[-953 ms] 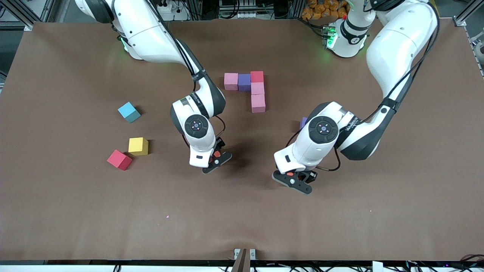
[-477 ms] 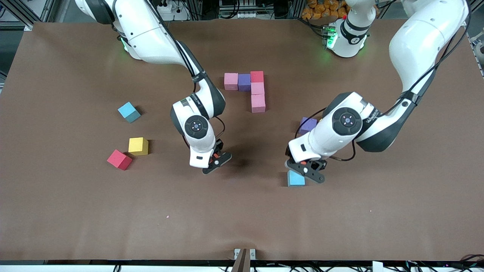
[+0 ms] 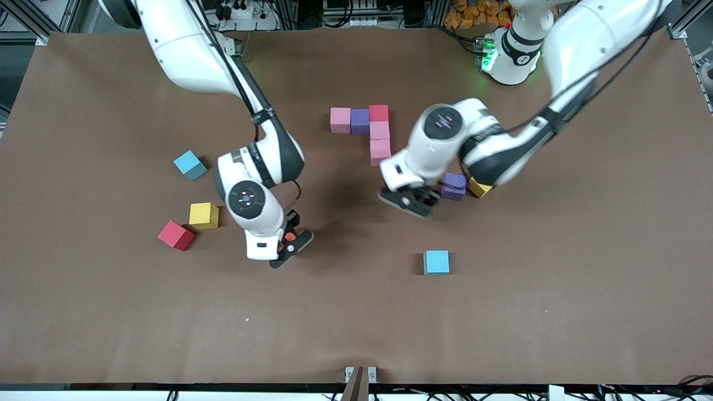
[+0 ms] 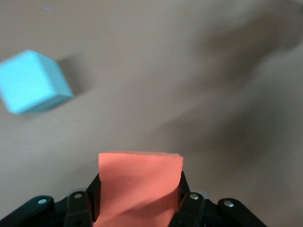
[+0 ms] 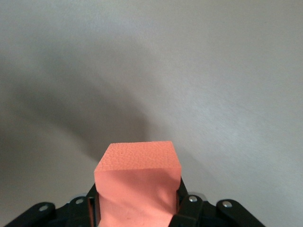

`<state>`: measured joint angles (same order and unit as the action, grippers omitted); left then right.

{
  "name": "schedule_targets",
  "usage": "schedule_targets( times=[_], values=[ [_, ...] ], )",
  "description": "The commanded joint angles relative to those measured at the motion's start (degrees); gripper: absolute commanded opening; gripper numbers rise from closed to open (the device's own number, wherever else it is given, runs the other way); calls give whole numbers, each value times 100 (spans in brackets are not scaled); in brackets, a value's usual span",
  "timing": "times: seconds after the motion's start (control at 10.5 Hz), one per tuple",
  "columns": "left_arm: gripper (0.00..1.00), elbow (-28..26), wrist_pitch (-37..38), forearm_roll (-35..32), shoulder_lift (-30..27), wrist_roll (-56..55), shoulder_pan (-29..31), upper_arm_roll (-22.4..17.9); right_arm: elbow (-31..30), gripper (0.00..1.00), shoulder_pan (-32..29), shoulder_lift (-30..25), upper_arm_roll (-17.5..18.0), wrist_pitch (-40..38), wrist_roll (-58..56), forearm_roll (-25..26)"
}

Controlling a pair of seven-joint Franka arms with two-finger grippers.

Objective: Form number 2 with 11 blocks
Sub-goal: 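Lift the orange cubes with both grippers, then carry the orange cube beside the lower pink cube with the left gripper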

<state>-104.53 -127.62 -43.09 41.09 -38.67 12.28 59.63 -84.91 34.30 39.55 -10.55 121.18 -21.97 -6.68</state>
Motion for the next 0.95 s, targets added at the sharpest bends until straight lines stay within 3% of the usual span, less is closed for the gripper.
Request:
schedule_targets(
  times=[0.0,0.57,0.86],
  values=[
    [12,-471,-298,-679,-269,-605,-452,-48,-840,12,-46,-736,71,37,-507,52],
    [12,-480,-429,-1428,-111,-694,-1684,-92,-2361,13,-55,-1739,71,256,-1274,96],
    [8,-647,-1219,-1974,100,-607,-1720,-276,-2574,13,-116,-1741,36,397,-1248,114]
  ],
)
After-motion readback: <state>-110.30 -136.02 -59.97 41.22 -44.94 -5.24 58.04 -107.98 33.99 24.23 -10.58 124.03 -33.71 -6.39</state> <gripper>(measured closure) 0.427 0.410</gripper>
